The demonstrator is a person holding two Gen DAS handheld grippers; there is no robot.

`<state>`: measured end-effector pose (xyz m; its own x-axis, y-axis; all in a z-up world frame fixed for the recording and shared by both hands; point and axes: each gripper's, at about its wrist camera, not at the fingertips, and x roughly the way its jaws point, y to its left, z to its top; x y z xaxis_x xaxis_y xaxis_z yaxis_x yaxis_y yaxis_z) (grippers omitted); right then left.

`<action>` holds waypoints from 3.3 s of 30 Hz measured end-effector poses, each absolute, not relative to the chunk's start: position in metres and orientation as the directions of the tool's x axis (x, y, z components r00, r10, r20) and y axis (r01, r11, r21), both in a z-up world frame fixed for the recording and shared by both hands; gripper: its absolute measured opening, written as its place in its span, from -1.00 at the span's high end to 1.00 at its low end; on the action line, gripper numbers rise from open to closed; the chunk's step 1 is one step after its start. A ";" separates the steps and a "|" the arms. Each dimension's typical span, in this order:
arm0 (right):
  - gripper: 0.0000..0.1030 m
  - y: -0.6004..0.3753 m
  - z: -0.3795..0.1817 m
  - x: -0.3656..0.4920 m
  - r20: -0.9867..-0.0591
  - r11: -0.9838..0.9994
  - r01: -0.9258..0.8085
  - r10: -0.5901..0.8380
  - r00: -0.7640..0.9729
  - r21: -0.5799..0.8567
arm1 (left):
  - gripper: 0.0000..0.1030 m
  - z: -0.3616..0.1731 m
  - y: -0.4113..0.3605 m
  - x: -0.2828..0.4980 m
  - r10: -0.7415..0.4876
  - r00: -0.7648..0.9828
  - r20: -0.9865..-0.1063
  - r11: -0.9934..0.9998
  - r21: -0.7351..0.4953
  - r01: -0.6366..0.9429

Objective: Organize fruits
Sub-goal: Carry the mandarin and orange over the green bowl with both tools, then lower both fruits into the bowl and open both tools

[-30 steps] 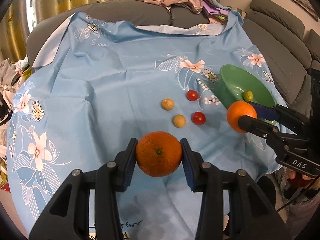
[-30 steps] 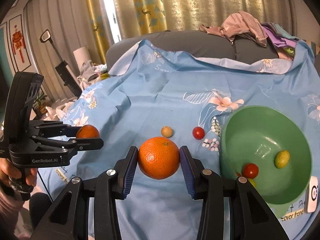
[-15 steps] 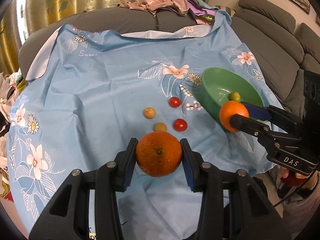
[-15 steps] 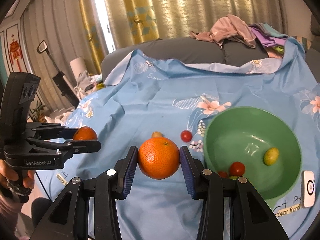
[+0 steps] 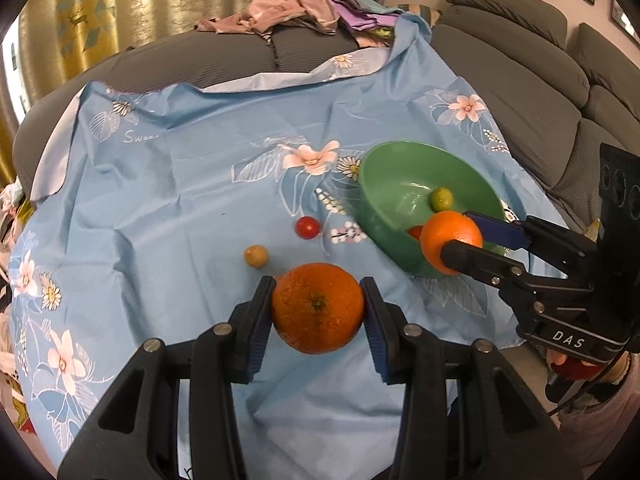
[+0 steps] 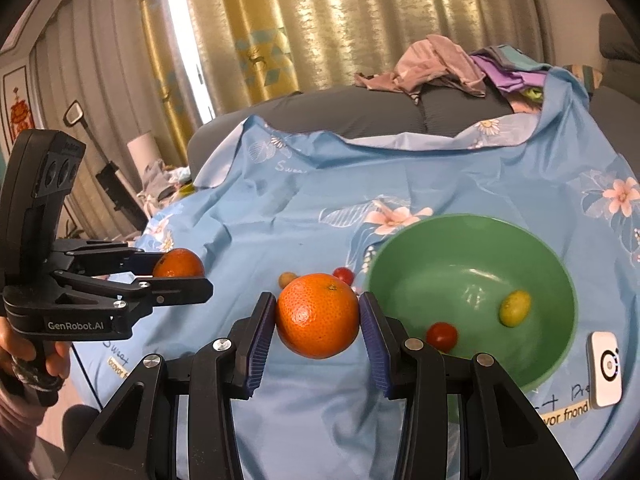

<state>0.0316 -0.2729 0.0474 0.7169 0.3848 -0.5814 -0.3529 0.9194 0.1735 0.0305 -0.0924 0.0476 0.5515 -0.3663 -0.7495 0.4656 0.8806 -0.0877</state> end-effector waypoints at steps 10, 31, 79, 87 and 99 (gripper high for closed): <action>0.15 -0.300 0.046 0.033 -0.572 0.936 -0.298 0.351 0.742 0.187 | 0.18 0.052 -0.127 0.040 -0.401 0.529 -0.748 0.847 -0.083 0.524; 0.15 -0.343 0.033 0.044 -0.576 0.953 -0.205 0.298 0.761 0.223 | 0.18 0.043 -0.193 0.064 -0.447 0.460 -0.767 0.781 -0.084 0.619; 0.15 -0.379 0.018 0.063 -0.608 0.975 -0.084 0.195 0.769 0.206 | 0.17 0.008 -0.249 0.100 -0.390 0.388 -0.835 0.725 -0.018 0.689; 0.15 -0.380 0.017 0.066 -0.612 0.975 -0.081 0.193 0.767 0.205 | 0.17 0.005 -0.253 0.103 -0.383 0.384 -0.840 0.722 -0.013 0.692; 0.15 -0.382 0.016 0.071 -0.616 0.976 -0.078 0.188 0.765 0.202 | 0.17 0.002 -0.256 0.108 -0.371 0.383 -0.846 0.720 -0.002 0.693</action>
